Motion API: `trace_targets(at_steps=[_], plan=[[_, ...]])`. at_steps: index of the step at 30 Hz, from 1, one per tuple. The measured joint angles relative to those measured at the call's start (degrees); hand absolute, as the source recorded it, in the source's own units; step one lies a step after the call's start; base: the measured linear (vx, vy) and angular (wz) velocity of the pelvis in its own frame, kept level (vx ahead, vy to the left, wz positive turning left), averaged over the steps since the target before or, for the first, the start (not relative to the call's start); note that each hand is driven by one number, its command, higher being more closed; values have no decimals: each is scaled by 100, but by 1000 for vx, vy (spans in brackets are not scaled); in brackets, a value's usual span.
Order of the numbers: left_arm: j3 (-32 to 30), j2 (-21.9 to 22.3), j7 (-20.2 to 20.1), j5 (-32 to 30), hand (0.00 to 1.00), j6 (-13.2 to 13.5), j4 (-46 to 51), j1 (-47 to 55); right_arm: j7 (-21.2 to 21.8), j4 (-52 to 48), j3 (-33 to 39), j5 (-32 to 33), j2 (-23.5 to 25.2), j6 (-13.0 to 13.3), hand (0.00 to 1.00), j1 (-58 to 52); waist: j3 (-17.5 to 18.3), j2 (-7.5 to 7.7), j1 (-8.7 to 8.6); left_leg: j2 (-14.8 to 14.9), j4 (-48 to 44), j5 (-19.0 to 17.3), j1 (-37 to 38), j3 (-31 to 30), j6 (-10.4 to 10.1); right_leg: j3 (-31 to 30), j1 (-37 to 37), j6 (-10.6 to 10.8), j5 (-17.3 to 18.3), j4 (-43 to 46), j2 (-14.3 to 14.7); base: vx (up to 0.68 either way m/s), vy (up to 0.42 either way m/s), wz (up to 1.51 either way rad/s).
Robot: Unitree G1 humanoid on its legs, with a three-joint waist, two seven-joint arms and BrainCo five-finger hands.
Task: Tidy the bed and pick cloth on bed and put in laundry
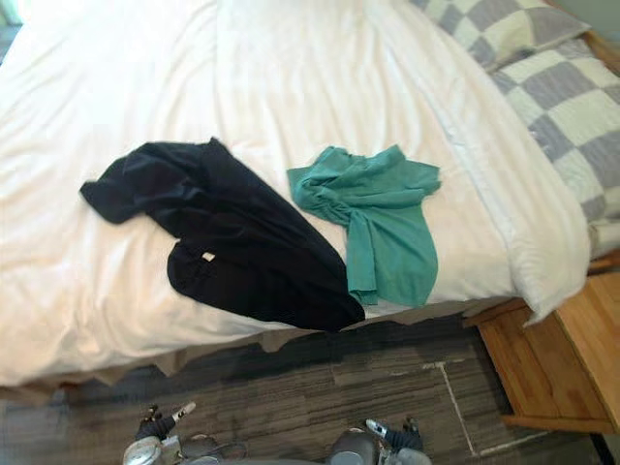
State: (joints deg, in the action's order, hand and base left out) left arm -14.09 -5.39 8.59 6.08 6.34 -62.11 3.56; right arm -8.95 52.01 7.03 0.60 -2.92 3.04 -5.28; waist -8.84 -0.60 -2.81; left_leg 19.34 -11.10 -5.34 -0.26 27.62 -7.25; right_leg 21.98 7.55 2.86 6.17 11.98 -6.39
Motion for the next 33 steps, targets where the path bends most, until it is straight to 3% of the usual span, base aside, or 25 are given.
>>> trace_targets(at_steps=[2,3,5,7,9,13,17,19,20,22,23,25,26,30,33], plan=[[9,119,-44,7,0,-87,-16,-32,75,-48,-195,-54,98,43,0,91,-89,-65,-1,-193,-45,206,168,-30,102,-186,-297,95,-193,-260,-124,133,70,-32],[19,239,-95,8,0,-85,-13,-25,135,-39,-285,-105,70,47,0,138,-125,-5,0,-505,425,99,367,-169,-22,-271,-453,146,-230,-361,-262,77,37,-12],[49,379,-115,21,0,-99,-6,43,214,68,-363,-196,-16,51,0,201,-95,-196,77,-764,1019,456,704,-125,68,-380,-725,203,-254,-512,-195,61,90,-23],[-8,335,-112,107,0,-102,29,74,217,175,-361,-198,30,47,0,245,-2,-118,86,-820,1039,459,771,-154,65,-398,-912,307,-335,-751,-183,77,80,-4],[-51,254,-116,249,0,-107,27,96,229,320,-310,-198,159,44,0,282,51,61,130,-859,1049,459,721,-146,64,-416,-915,334,-508,-1003,-181,16,17,-7],[-452,254,-127,412,0,-119,23,174,198,648,433,-94,219,-24,0,199,106,147,184,-956,1094,459,774,-146,64,-431,-1092,370,-712,-1375,-206,-33,18,-3],[-1652,229,-182,655,0,-187,12,278,143,637,1360,126,165,-33,0,3,110,52,223,-943,1135,459,933,-142,64,-407,-1266,365,-729,-1408,-190,-73,-7,3],[-2772,133,-187,1035,0,-249,20,394,46,472,1998,529,29,-56,0,-292,236,-157,222,-916,1331,451,969,-125,54,-362,-1274,364,-729,-1417,-160,-115,-2,9],[-2970,104,-187,1063,0,-255,23,405,27,402,2106,572,7,-69,0,-350,255,-186,222,-910,1355,441,978,-118,42,-362,-1272,363,-731,-1423,-150,-80,9,5],[-3772,-65,-195,1263,0,-312,52,443,-36,29,2528,884,-46,-93,0,-601,311,-246,203,-856,1457,350,1027,0,-18,-356,-1288,355,-741,-1482,-80,-66,3,-5],[-4557,-285,-184,1441,0,-340,64,506,-72,-366,2846,1098,-40,-96,0,-755,406,-263,211,-826,1447,312,1030,56,-40,-372,-1313,302,-777,-1597,-56,-97,-23,-15],[-5153,-562,-101,1724,0,-339,213,579,-169,-1076,3125,1229,-42,-80,0,-926,515,-299,203,-811,1429,248,1033,114,-78,-374,-1358,318,-843,-1733,-45,-63,-30,-14],[-5473,-780,-85,1832,0,-331,325,642,-245,-1589,3342,1229,-61,-56,0,-1080,551,-241,199,-812,1430,211,1030,120,-123,-373,-1367,318,-850,-1746,-50,-35,-22,2],[-5814,-1460,-34,2514,0,-20,871,675,-471,-2701,3759,1143,-274,106,0,-1171,818,-240,170,-829,1388,224,1015,29,-105,-372,-1397,361,-850,-1745,-52,2,-21,5],[-5335,-1797,123,2708,0,260,1626,633,-539,-3301,3767,892,-469,215,0,-995,911,-143,162,-851,1364,229,945,-42,-99,-350,-1374,366,-846,-1743,-19,14,-20,8]])
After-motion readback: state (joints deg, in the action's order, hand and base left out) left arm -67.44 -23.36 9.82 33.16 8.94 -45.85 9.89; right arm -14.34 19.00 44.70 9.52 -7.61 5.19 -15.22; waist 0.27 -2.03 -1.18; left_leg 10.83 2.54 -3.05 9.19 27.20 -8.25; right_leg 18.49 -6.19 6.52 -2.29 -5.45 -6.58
